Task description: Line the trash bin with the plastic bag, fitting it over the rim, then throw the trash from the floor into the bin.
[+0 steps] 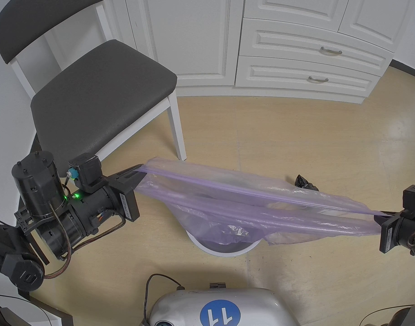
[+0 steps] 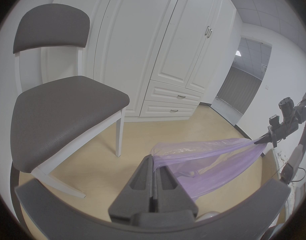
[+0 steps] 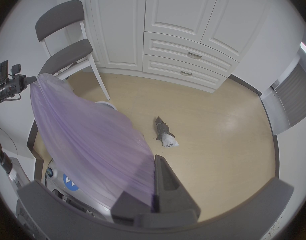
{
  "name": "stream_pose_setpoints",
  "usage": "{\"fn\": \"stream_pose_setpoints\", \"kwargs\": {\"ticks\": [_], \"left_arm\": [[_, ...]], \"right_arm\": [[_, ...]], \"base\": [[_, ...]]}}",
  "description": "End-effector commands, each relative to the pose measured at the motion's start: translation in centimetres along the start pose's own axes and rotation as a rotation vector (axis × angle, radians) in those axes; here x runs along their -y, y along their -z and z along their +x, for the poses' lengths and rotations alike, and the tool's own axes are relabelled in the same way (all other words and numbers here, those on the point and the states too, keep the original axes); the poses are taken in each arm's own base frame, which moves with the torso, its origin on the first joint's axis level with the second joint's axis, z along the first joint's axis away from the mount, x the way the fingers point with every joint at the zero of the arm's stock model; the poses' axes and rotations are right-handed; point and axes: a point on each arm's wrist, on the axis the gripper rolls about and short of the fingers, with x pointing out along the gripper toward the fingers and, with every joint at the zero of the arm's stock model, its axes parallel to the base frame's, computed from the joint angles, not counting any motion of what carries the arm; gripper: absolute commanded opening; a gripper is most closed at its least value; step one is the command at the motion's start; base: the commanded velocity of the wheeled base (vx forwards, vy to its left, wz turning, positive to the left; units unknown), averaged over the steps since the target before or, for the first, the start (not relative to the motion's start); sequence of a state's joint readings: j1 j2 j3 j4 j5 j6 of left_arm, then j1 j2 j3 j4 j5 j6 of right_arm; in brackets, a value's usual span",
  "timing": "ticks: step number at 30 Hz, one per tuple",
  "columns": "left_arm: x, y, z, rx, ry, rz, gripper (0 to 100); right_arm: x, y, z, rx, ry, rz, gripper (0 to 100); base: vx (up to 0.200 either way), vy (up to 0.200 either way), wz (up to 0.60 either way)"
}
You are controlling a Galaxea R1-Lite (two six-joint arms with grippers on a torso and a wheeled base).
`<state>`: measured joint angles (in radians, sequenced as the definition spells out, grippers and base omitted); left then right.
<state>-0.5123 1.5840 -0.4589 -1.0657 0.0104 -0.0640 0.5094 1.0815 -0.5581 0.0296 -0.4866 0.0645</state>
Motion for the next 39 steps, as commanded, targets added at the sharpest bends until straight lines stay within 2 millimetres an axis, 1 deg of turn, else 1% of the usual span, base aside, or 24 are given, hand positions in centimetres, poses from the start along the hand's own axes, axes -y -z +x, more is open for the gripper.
{"fn": "stream_pose_setpoints", "kwargs": {"ticks": [1, 6, 9, 11, 12, 14, 15, 17, 19, 24, 25, 26, 28, 29, 30, 31, 33, 34, 36, 37, 39], "left_arm": [[1.1, 0.1, 0.0, -0.005, 0.042, 0.002, 0], [1.7, 0.5, 0.4, -0.021, 0.063, 0.006, 0], [1.8, 0.9, 1.5, -0.036, 0.060, 0.010, 0], [1.9, 1.1, 2.7, -0.039, 0.057, 0.019, 0], [1.9, 1.1, 2.8, -0.037, 0.057, 0.019, 0], [2.1, 1.0, 3.6, -0.013, 0.062, 0.018, 0], [2.1, 1.0, 3.6, -0.012, 0.062, 0.018, 0], [2.9, 1.0, 3.9, 0.025, 0.090, 0.014, 0], [3.3, 0.9, 3.9, 0.047, 0.107, 0.010, 0], [6.1, 0.5, 3.2, 0.103, 0.184, -0.016, 0], [6.5, 0.5, 3.0, 0.108, 0.188, -0.024, 0], [7.3, 0.4, 2.9, 0.118, 0.202, -0.039, 0], [7.9, 0.3, 2.7, 0.126, 0.215, -0.050, 0], [8.8, 0.3, 2.2, 0.136, 0.248, -0.061, 0], [9.2, 0.2, 2.0, 0.139, 0.263, -0.064, 0], [9.2, 0.2, 2.0, 0.139, 0.263, -0.064, 0], [10.2, 0.6, 1.2, 0.124, 0.305, -0.062, 0], [10.3, 0.6, 1.2, 0.124, 0.308, -0.062, 0], [11.1, 1.0, 0.7, 0.108, 0.341, -0.061, 0], [11.1, 1.0, 0.7, 0.108, 0.341, -0.061, 0], [11.8, 1.5, 0.3, 0.088, 0.370, -0.058, 0]], "right_arm": [[-0.2, 0.0, 0.2, -0.007, -0.004, -0.007, 0], [-0.4, -0.2, 0.5, -0.015, -0.005, -0.012, 0], [-0.8, -0.4, 1.3, -0.023, -0.006, -0.015, 0], [-1.4, -0.7, 2.4, -0.019, -0.004, -0.008, 0], [-1.5, -0.8, 2.5, -0.018, -0.005, -0.007, 0], [-2.0, -1.1, 3.5, 0.008, -0.008, 0.013, 0], [-2.1, -1.1, 3.5, 0.011, -0.008, 0.015, 0], [-2.5, -1.3, 4.1, 0.051, -0.021, 0.035, 0], [-2.7, -1.4, 4.2, 0.073, -0.025, 0.045, 0], [-3.9, -2.0, 4.3, 0.166, -0.076, 0.078, 0], [-4.1, -2.1, 4.2, 0.177, -0.086, 0.085, 0], [-4.3, -2.3, 4.0, 0.198, -0.103, 0.100, 0], [-4.7, -2.4, 3.8, 0.207, -0.123, 0.104, 0], [-5.4, -2.5, 3.4, 0.223, -0.160, 0.116, 0], [-5.7, -2.5, 3.2, 0.227, -0.178, 0.122, 0], [-5.7, -2.5, 3.2, 0.227, -0.178, 0.122, 0], [-6.9, -2.6, 3.1, 0.239, -0.228, 0.140, 0], [-7.0, -2.5, 3.2, 0.239, -0.233, 0.142, 0], [-8.1, -2.7, 3.4, 0.257, -0.266, 0.161, 0], [-8.1, -2.7, 3.4, 0.257, -0.266, 0.161, 0], [-9.0, -2.7, 3.7, 0.275, -0.293, 0.176, 0]], "base": [[0.000, 0.000, 0.00], [0.000, 0.000, 0.00], [0.000, 0.000, 0.00], [0.000, 0.000, 0.00], [0.000, 0.000, 0.00], [0.000, 0.000, 0.00], [0.000, 0.000, 0.00], [0.000, 0.000, 0.00], [0.000, 0.000, 0.00], [0.000, 0.000, 0.00], [0.000, 0.000, 0.00], [0.000, 0.000, 0.00], [0.000, 0.000, 0.00], [0.000, 0.000, 0.00], [0.000, 0.000, 0.00], [0.000, 0.000, 0.00], [0.000, 0.000, 0.00], [0.000, 0.000, 0.00], [0.000, 0.000, 0.00], [0.000, 0.000, 0.00], [0.000, 0.000, 0.00]]}}
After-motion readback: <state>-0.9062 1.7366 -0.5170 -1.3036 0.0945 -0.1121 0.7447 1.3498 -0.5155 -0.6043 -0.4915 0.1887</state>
